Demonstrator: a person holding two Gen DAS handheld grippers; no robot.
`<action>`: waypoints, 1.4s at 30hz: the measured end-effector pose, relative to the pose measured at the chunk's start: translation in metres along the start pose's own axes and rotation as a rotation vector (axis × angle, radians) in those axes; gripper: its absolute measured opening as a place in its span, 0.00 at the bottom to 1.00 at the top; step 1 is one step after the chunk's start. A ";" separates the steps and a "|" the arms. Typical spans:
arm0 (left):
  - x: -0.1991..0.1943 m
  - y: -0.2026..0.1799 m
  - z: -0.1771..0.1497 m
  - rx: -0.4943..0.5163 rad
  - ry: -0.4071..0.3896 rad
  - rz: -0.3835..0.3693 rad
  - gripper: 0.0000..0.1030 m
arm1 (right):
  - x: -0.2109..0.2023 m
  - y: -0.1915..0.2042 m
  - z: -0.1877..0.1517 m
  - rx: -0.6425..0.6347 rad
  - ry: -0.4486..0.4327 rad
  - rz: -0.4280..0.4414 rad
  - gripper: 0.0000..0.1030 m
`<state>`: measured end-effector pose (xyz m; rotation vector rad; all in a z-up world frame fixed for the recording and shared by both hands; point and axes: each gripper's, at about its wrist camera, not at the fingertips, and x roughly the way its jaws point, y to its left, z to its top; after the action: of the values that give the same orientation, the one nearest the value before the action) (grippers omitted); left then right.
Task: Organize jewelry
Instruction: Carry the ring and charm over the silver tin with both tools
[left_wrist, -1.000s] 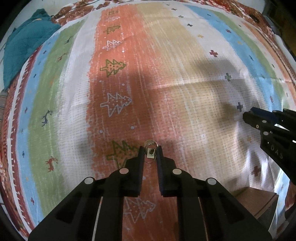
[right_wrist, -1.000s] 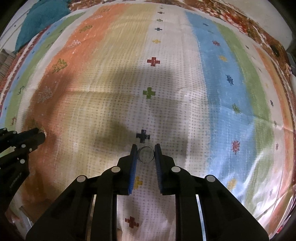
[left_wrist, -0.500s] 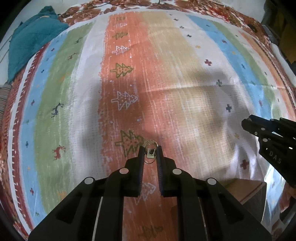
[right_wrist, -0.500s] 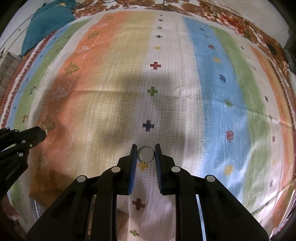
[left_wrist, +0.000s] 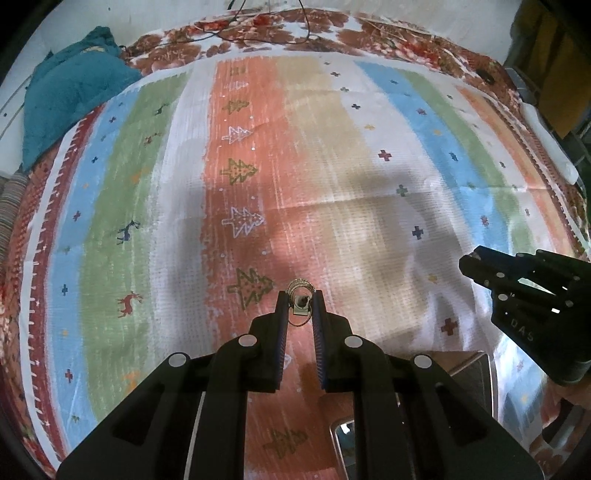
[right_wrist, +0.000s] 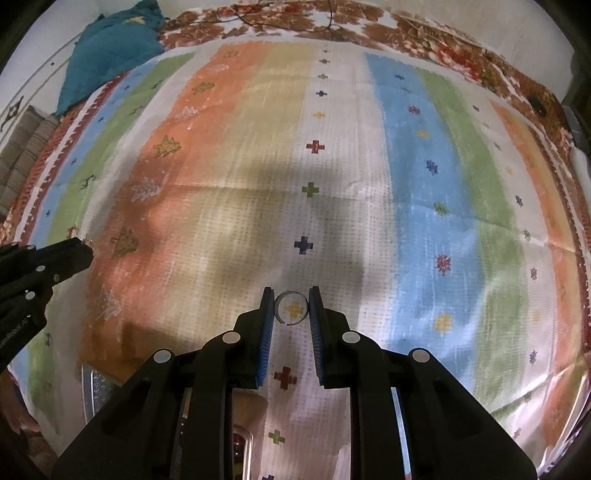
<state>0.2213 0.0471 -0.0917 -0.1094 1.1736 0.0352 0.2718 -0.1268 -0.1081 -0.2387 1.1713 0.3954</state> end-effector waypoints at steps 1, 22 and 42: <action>-0.002 -0.001 -0.001 0.002 -0.002 -0.001 0.12 | -0.002 0.001 0.000 -0.001 -0.003 0.001 0.19; -0.035 -0.021 -0.029 0.054 -0.053 -0.003 0.12 | -0.032 0.021 -0.033 -0.034 -0.039 0.002 0.19; -0.071 -0.040 -0.061 0.066 -0.120 -0.050 0.12 | -0.062 0.036 -0.064 -0.078 -0.081 0.041 0.19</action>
<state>0.1413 0.0033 -0.0468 -0.0772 1.0503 -0.0400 0.1825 -0.1299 -0.0733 -0.2648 1.0836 0.4829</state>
